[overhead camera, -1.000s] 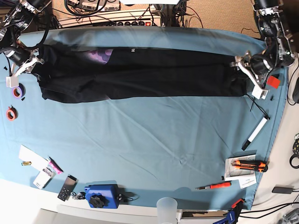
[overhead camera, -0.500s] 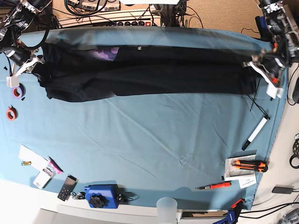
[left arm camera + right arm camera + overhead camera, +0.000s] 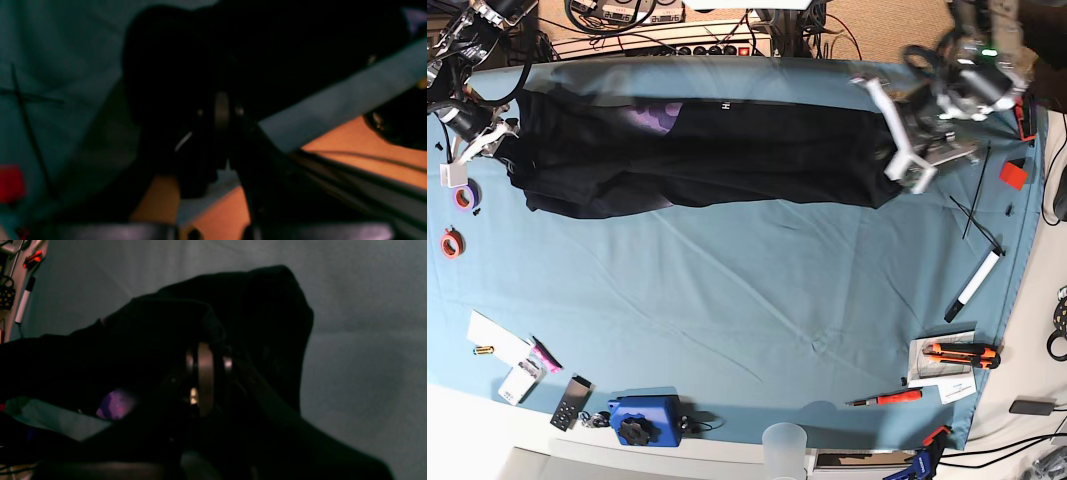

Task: Layout the t-shirt on the table in an organized manner, then fold the t-shirt properly
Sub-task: 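Release the strip end and move the left gripper to its middle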

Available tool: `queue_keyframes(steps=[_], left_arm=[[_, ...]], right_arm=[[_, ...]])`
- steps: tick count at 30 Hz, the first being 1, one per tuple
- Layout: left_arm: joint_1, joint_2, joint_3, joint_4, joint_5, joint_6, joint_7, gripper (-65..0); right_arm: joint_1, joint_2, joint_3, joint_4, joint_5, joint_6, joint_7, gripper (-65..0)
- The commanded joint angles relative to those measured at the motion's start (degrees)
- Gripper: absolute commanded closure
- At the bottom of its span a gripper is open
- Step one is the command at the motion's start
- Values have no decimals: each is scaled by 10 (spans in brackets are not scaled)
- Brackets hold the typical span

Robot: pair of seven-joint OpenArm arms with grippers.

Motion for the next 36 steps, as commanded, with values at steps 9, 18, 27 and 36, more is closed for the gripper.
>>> queue_keyframes(steps=[9, 18, 27, 36], left_arm=[[-62, 80, 203, -33, 193, 42, -52, 0], [-92, 123, 283, -99, 247, 53, -42, 0], [-92, 123, 286, -99, 256, 54, -48, 0], [-104, 126, 286, -122, 243, 53, -59, 0]], right_arm=[[22, 13, 5, 10, 11, 1, 12, 0], [21, 13, 4, 10, 11, 1, 12, -67], [-15, 16, 33, 13, 121, 1, 12, -214], [-28, 38, 193, 50, 161, 1, 12, -214]])
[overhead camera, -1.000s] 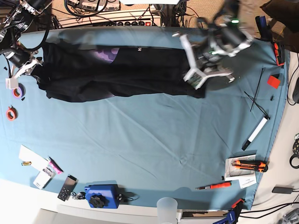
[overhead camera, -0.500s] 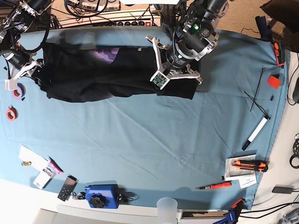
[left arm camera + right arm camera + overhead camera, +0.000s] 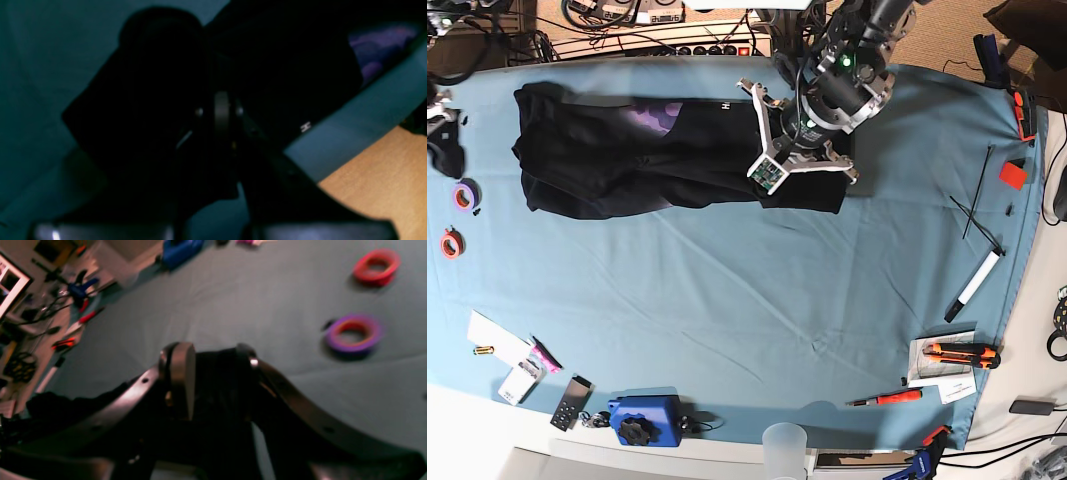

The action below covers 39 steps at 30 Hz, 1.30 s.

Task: Layout the t-shirt on the table in an organized manner, then fold the t-shirt properly
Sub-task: 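Release the strip end and move the left gripper to its middle, then hold the strip's middle down with the left gripper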

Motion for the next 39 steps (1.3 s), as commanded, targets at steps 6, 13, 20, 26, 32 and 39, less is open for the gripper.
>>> queue_keyframes(steps=[6, 13, 20, 26, 32, 39], left_arm=[[-25, 35, 2, -49, -28, -2, -7, 0], [-31, 46, 20, -50, -78, -6, -6, 0], [-47, 46, 76, -50, -36, -1, -42, 0], [-49, 47, 78, -50, -59, -6, -64, -275], [-49, 54, 78, 16, -125, -6, -18, -318], [-46, 14, 75, 63, 71, 89, -5, -317]], right_arm=[[0, 27, 4, 9, 14, 1, 12, -214], [0, 27, 4, 9, 10, 1, 12, -214], [0, 27, 4, 9, 10, 1, 12, -214], [0, 27, 4, 9, -1, 1, 12, -214], [0, 27, 4, 9, 0, 1, 12, -215], [0, 33, 5, 9, 22, 1, 12, -214]])
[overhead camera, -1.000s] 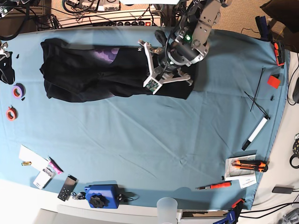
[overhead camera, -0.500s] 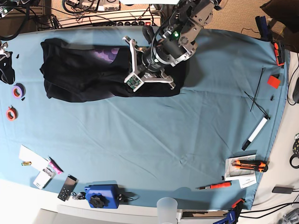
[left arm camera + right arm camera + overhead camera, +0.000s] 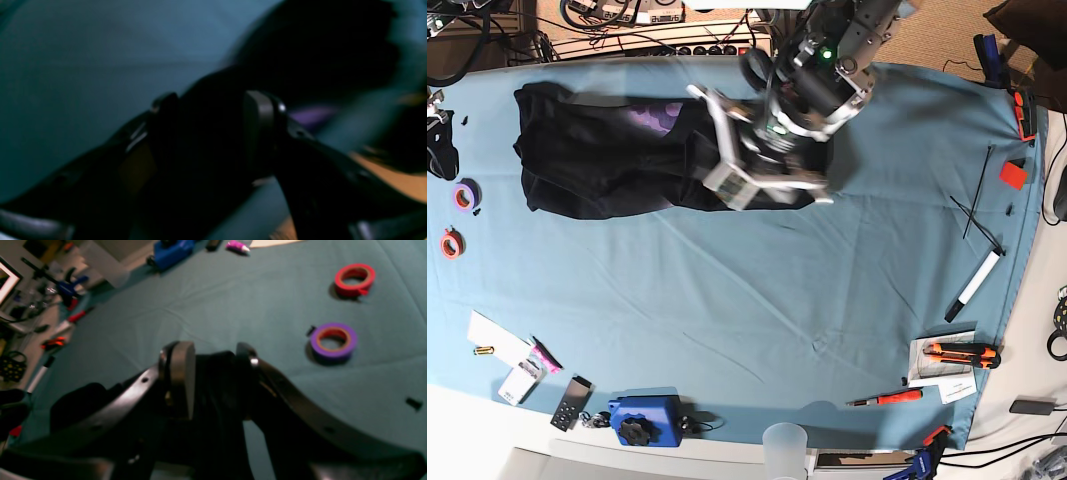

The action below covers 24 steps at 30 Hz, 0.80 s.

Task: Layout the t-shirt on the table in an organized manner, then fold the t-shirt properly
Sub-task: 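Hold the strip's middle down with the left gripper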

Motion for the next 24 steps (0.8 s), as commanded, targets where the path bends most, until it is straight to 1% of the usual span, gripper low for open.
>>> queue_keyframes(steps=[1, 3, 5, 7, 10, 11, 12, 15, 16, 18, 20, 22, 24], left_arm=[[-1, -3, -2, -2, 13, 11, -11, -315], [-2, -14, -6, -31, 6, 28, -11, -297], [-2, -13, -6, -61, -22, 28, -13, -280], [-2, -10, -6, -84, -51, 28, -20, -280], [-2, -9, -5, -103, -82, 26, -50, -280], [-2, -9, -5, -109, -98, 23, -62, -280], [-2, -7, -5, -115, -116, 11, -68, -279], [-2, 20, 0, -151, -150, -19, -71, -279], [-2, 30, 6, -167, -152, -28, -74, -279], [-6, 45, 29, -199, -150, -33, -77, -279], [-15, 47, 56, -215, -135, -34, -76, -279], [-28, 48, 78, -212, -105, -26, -65, -279], [-43, 48, 94, -198, -85, -5, -51, -279]], right_arm=[[0, 21, 3, 9, 22, 1, 13, -214], [0, 27, 3, 9, 24, 1, 13, -214], [0, 31, 3, 9, 25, 1, 13, -214], [0, 31, 3, 9, 25, 1, 13, -214], [0, 31, 3, 9, 24, 1, 13, -214], [0, 31, 3, 9, 24, 1, 13, -214], [0, 31, 3, 9, 23, 1, 13, -214], [0, 31, 3, 9, 23, 1, 13, -214], [0, 31, 3, 9, 23, 1, 13, -214], [2, 31, 3, 9, 23, 1, 13, -214], [4, 31, 3, 9, 23, 1, 13, -214], [7, 31, 3, 9, 23, 1, 13, -214], [10, 31, 4, 9, 23, 1, 13, -214]])
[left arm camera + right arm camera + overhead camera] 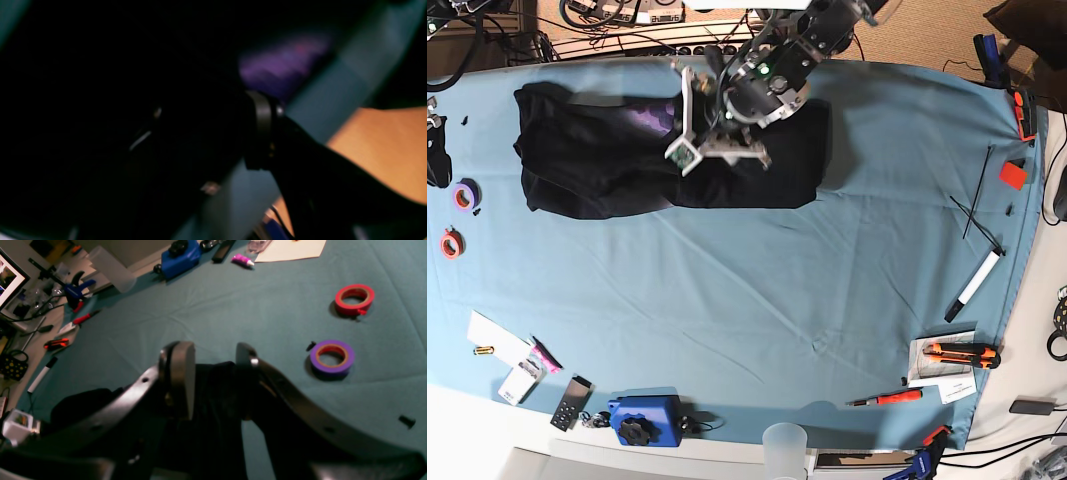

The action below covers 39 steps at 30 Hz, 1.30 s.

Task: Layout the t-shirt on the table in an organized manner, then fold the t-shirt properly
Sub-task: 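Hold the strip's middle down with the left gripper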

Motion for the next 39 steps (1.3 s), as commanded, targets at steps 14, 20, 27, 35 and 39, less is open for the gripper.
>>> queue_keyframes(steps=[14, 20, 27, 35, 39], left_arm=[[-17, -33, 9, 135, 191, 62, 96, -279], [1, -42, 8, 135, 198, 62, 99, -279], [1, -42, 8, 135, 200, 62, 99, -279], [1, -42, 8, 135, 200, 62, 99, -279], [1, -42, 8, 135, 200, 62, 97, -279]], right_arm=[[1, 18, 4, 9, -88, 1, 12, -178], [-28, 17, -26, 9, -116, 1, 12, -374], [-14, -3, -93, -7, -116, 1, 12, -373], [34, -3, -158, -149, -110, 1, 12, -373], [63, -3, -205, -211, -62, 1, 12, -373]])
